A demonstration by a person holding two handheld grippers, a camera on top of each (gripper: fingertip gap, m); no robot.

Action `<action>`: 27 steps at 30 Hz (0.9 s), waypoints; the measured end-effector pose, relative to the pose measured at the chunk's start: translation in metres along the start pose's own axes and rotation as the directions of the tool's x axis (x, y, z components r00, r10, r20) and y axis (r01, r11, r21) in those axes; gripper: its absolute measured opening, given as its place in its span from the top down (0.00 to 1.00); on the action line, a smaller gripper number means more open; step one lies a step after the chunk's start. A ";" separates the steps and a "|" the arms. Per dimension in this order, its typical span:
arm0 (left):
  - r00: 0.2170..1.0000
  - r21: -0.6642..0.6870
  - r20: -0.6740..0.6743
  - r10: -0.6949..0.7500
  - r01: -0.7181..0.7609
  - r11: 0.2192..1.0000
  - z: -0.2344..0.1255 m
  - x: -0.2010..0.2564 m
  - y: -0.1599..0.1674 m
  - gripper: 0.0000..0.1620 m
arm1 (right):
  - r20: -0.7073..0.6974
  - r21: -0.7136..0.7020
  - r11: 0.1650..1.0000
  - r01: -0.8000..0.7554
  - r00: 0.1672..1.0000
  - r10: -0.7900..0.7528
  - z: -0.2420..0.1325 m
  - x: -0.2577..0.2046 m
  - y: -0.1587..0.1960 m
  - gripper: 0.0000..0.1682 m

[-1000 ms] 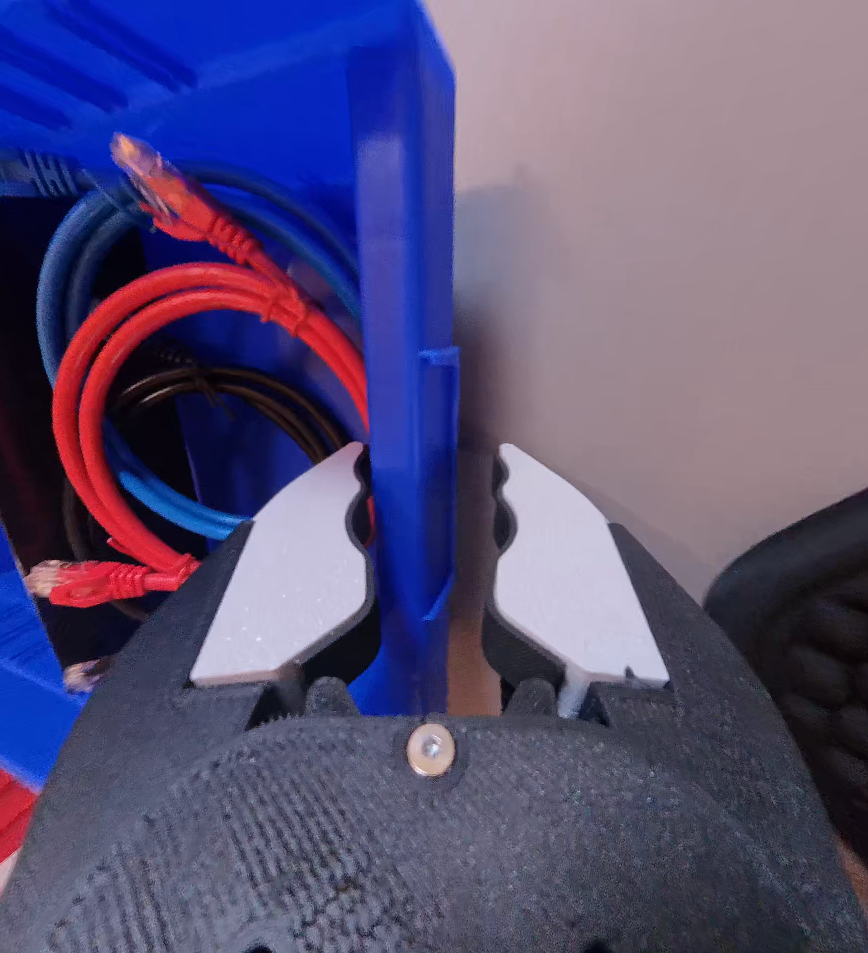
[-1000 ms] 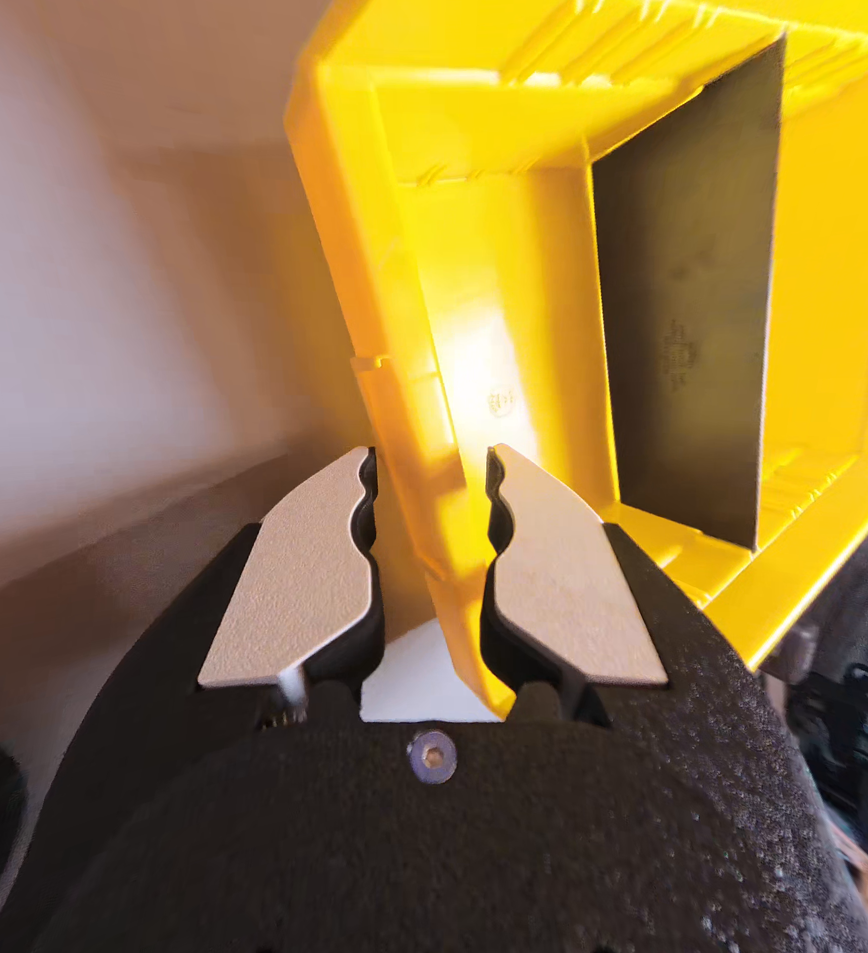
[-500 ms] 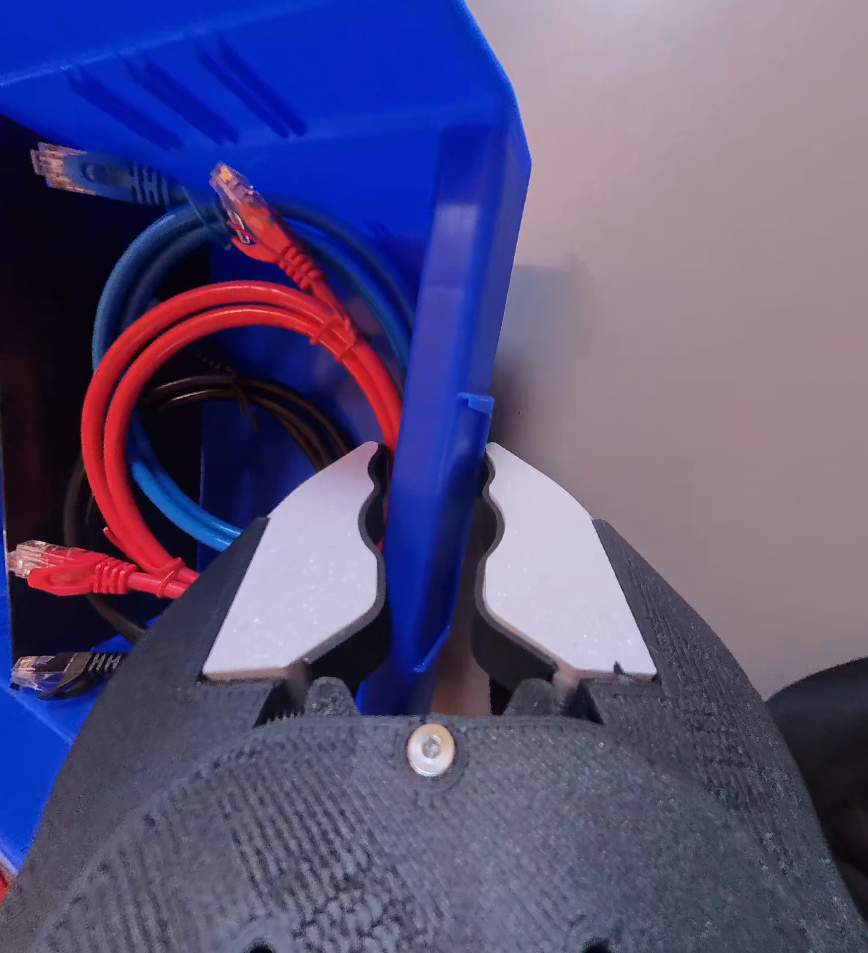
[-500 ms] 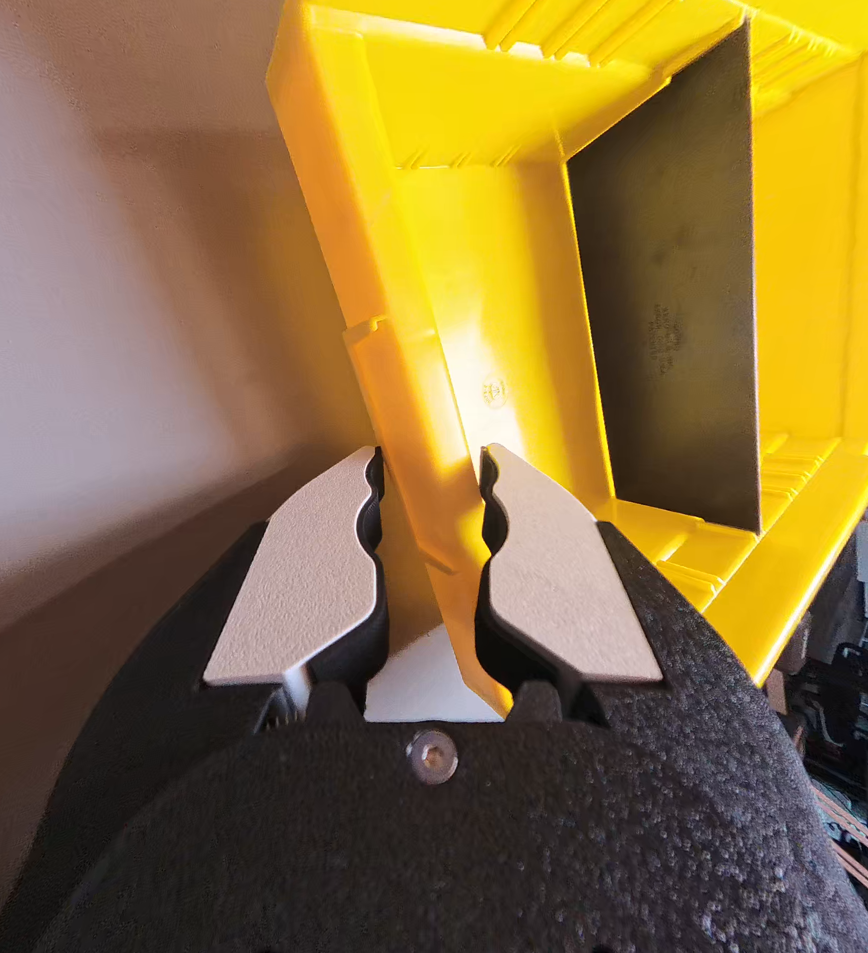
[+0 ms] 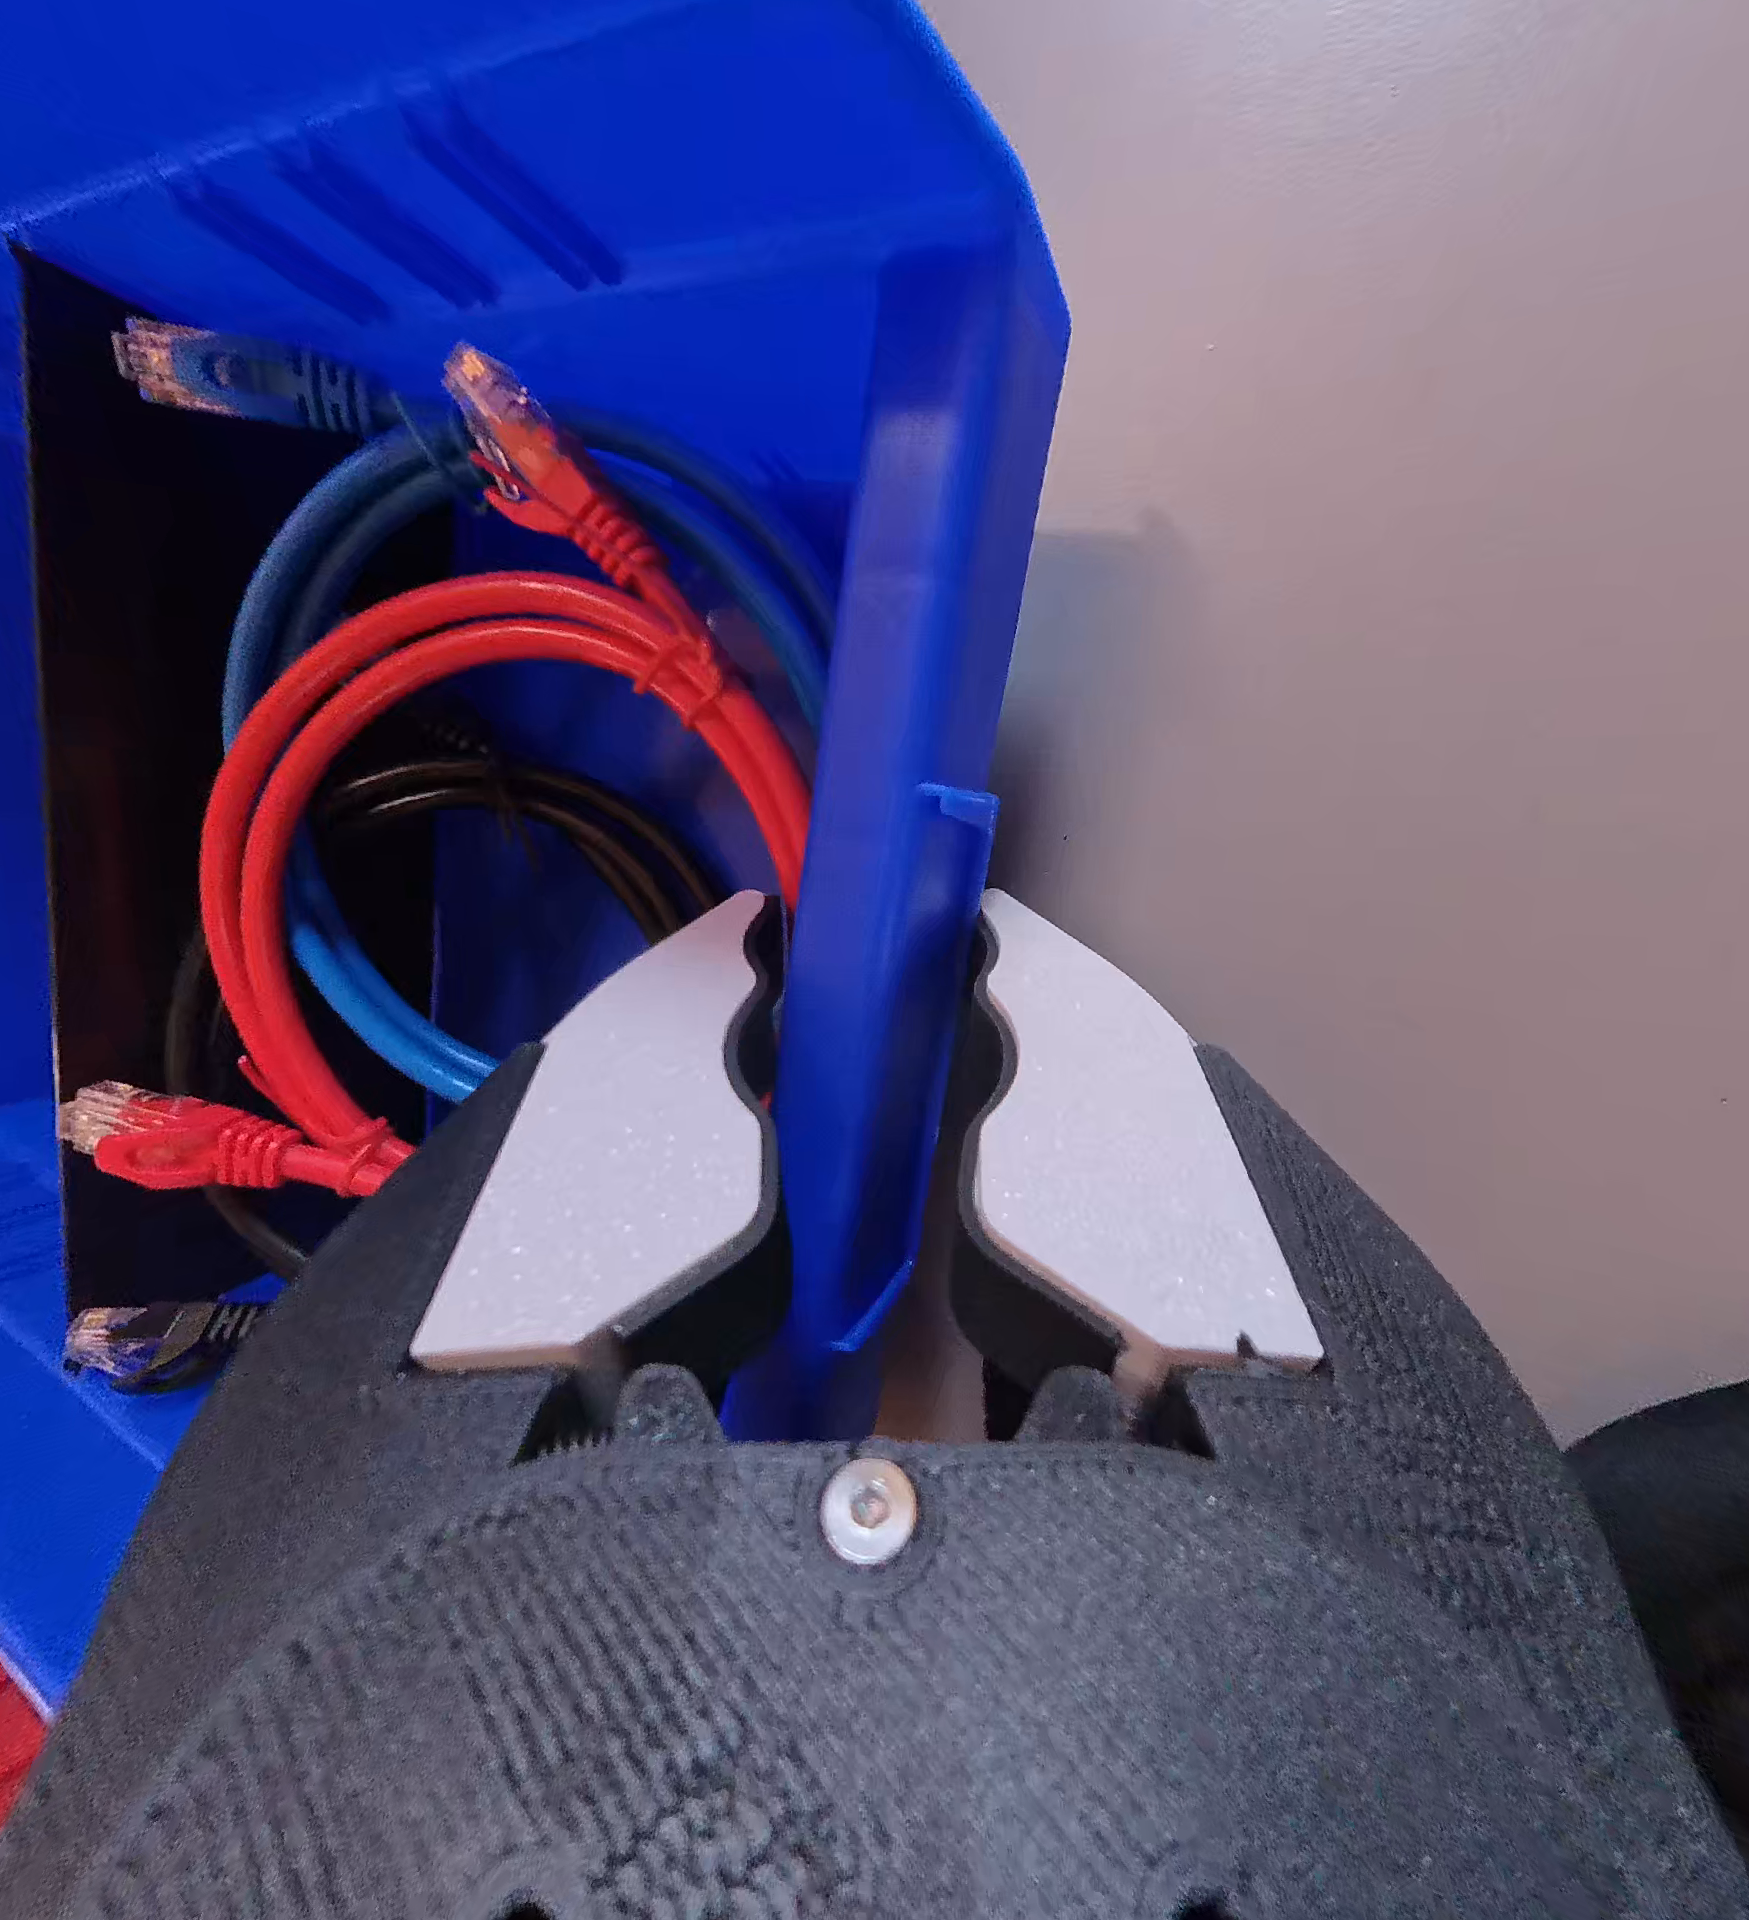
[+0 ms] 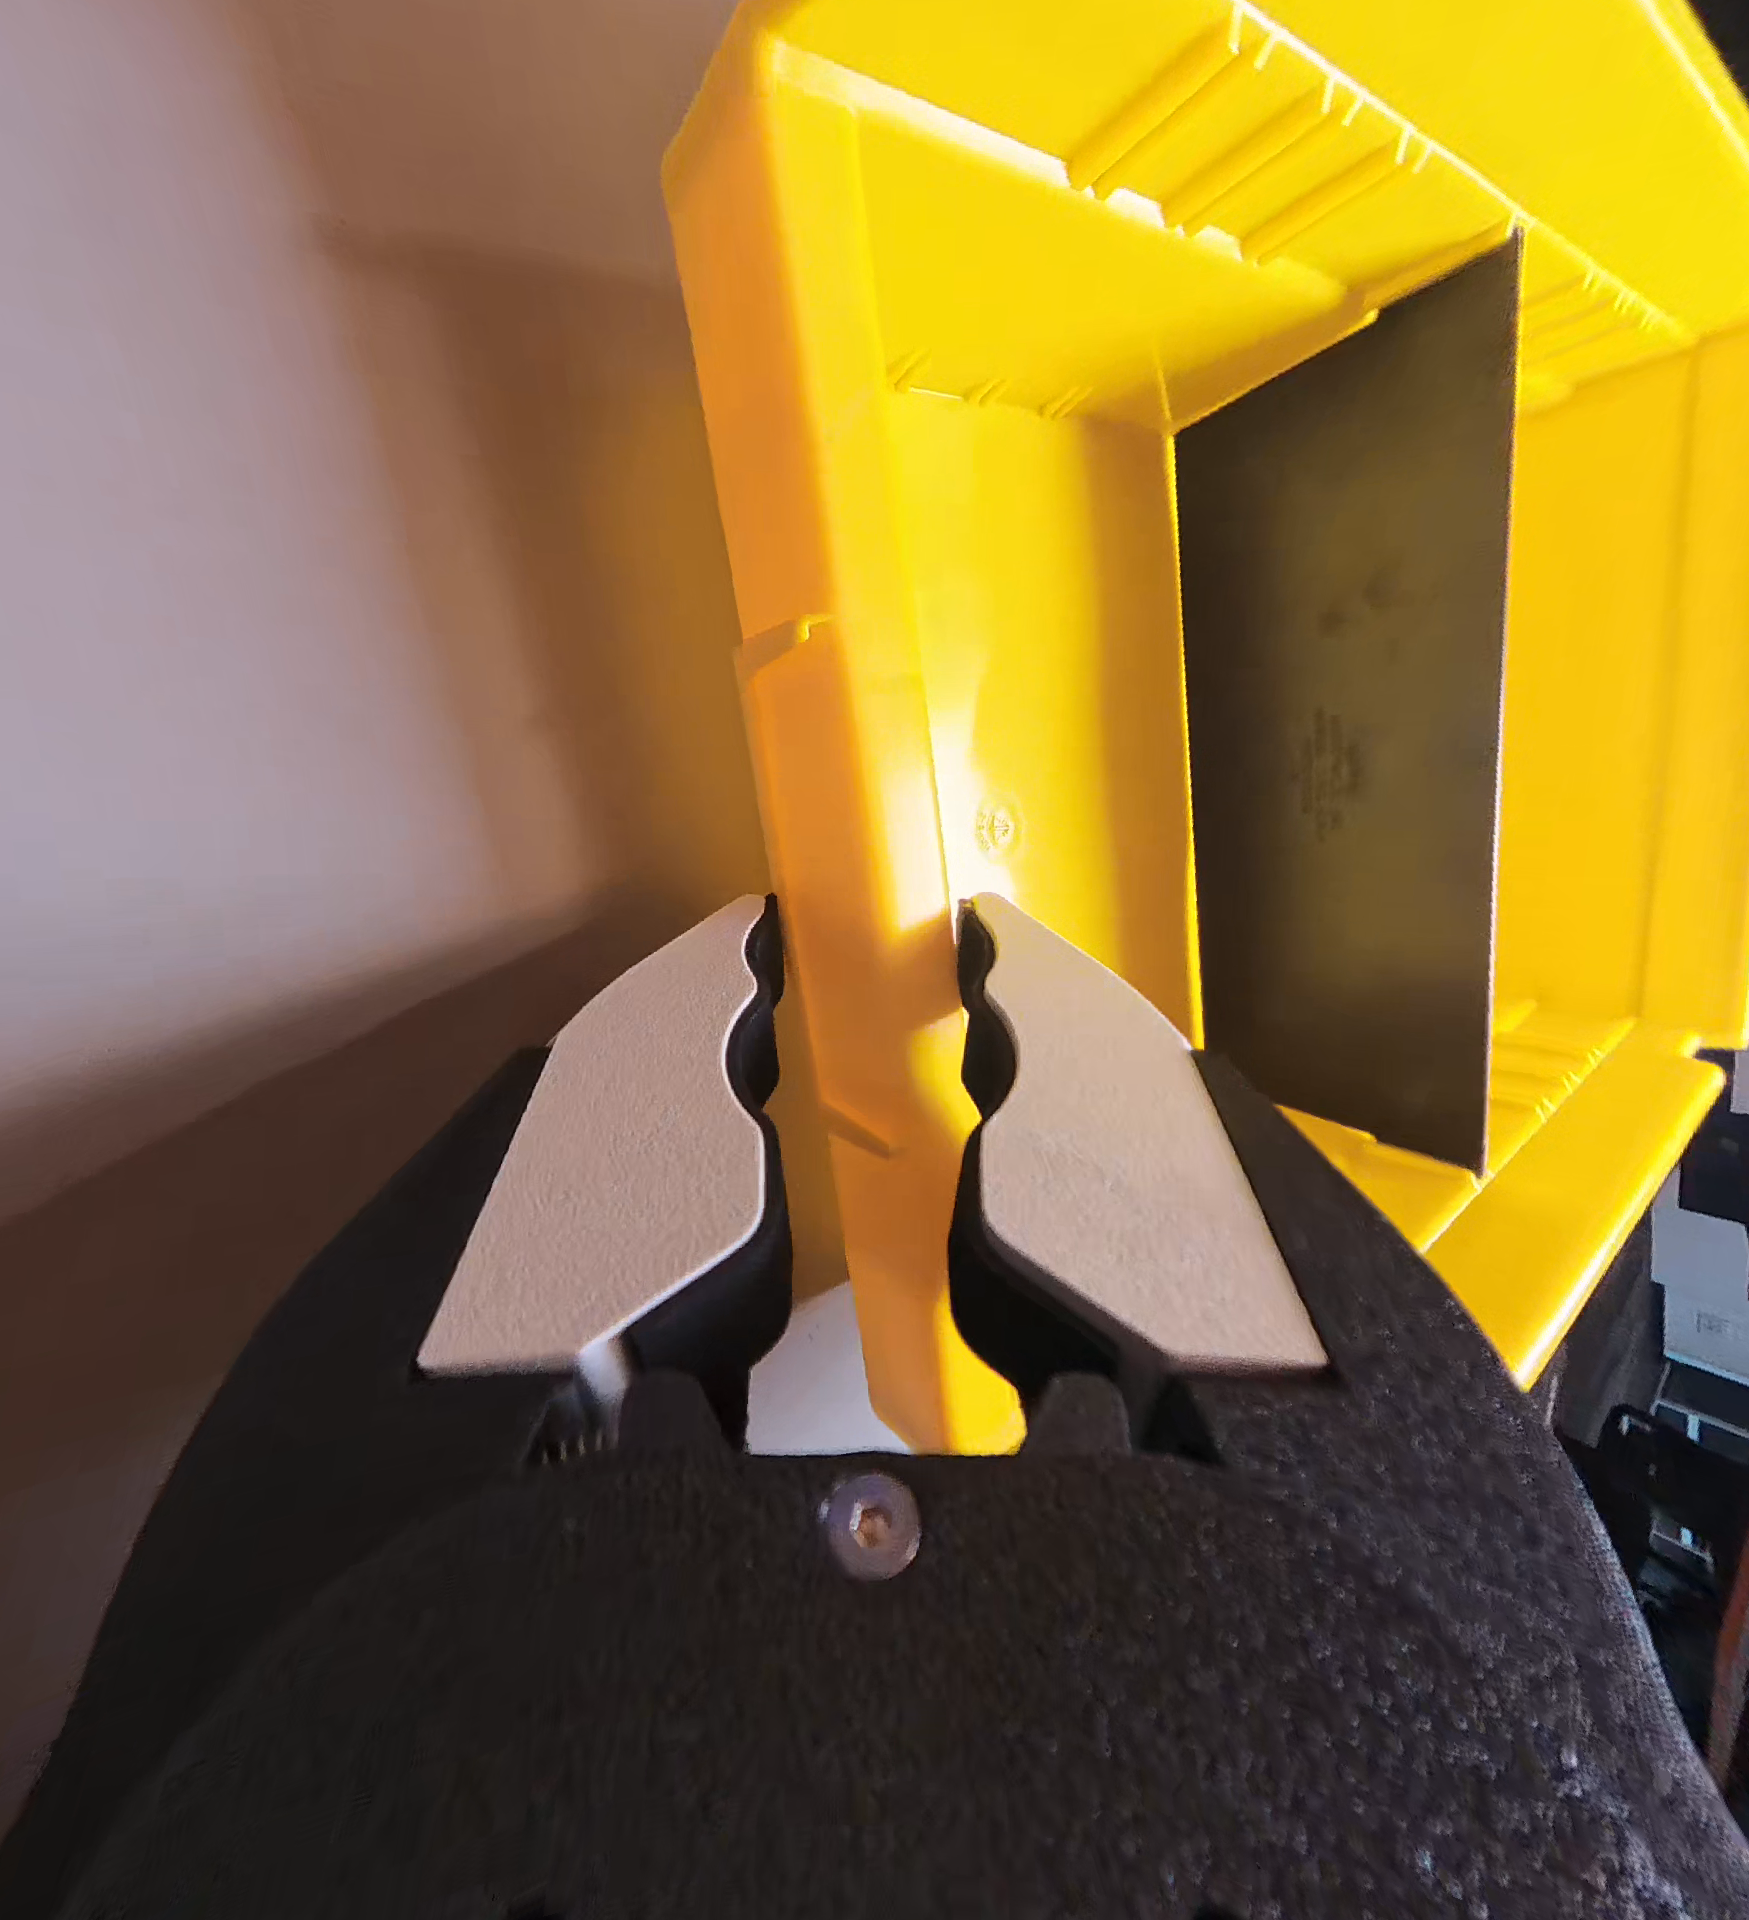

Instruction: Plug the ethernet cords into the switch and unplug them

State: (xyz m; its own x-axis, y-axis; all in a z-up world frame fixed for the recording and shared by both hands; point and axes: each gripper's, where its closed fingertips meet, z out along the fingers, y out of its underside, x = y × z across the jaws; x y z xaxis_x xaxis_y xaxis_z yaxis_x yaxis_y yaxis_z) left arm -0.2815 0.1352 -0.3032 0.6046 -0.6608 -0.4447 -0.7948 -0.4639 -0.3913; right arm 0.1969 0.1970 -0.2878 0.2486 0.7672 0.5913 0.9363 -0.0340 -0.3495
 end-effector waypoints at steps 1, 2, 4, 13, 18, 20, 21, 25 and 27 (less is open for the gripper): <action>1.000 0.013 -0.001 0.013 -0.013 1.000 0.000 0.000 0.000 0.79 | 0.008 0.004 1.000 0.006 1.000 -0.006 0.002 0.001 -0.001 0.81; 1.000 0.029 0.003 0.030 -0.030 0.999 0.000 0.000 0.000 0.79 | 0.015 0.009 1.000 0.011 1.000 -0.012 0.004 0.002 -0.003 0.81; 0.999 0.049 0.007 0.041 -0.042 0.998 0.000 -0.001 0.000 0.79 | 0.025 0.017 1.000 0.016 1.000 -0.017 0.006 0.004 -0.005 0.81; 0.996 0.103 0.042 0.084 -0.088 0.991 0.004 -0.014 0.002 0.79 | 0.035 0.031 0.999 0.019 0.999 -0.020 0.008 0.005 -0.007 0.82; 0.989 0.136 0.093 0.112 -0.124 0.983 0.005 -0.024 0.006 0.79 | 0.004 0.002 1.000 -0.013 1.000 0.013 0.008 0.006 -0.007 0.81; 0.988 0.137 0.104 0.116 -0.130 0.982 0.005 -0.025 0.006 0.78 | -0.008 -0.021 0.999 -0.031 0.999 0.031 0.008 0.006 -0.006 0.81; 0.987 0.137 0.110 0.118 -0.133 0.982 0.005 -0.026 0.007 0.78 | -0.014 -0.030 0.998 -0.050 0.999 0.049 0.008 0.006 -0.006 0.80; 0.988 0.147 0.122 0.091 -0.109 0.983 0.005 -0.027 0.008 0.77 | 0.006 0.083 0.974 -0.213 0.977 0.213 -0.009 0.004 -0.027 0.80; 0.991 0.158 0.119 0.057 -0.075 0.985 0.004 -0.028 0.009 0.76 | 0.038 0.218 0.923 -0.316 0.948 0.315 -0.027 0.007 -0.050 0.75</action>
State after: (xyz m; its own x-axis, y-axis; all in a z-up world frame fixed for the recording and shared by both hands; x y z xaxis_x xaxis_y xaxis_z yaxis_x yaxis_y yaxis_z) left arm -0.3056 0.1523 -0.2975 0.5603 -0.6110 -0.5592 -0.8200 -0.3139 -0.4787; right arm 0.1583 0.1869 -0.2460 0.5214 0.7412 0.4228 0.7320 -0.1339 -0.6680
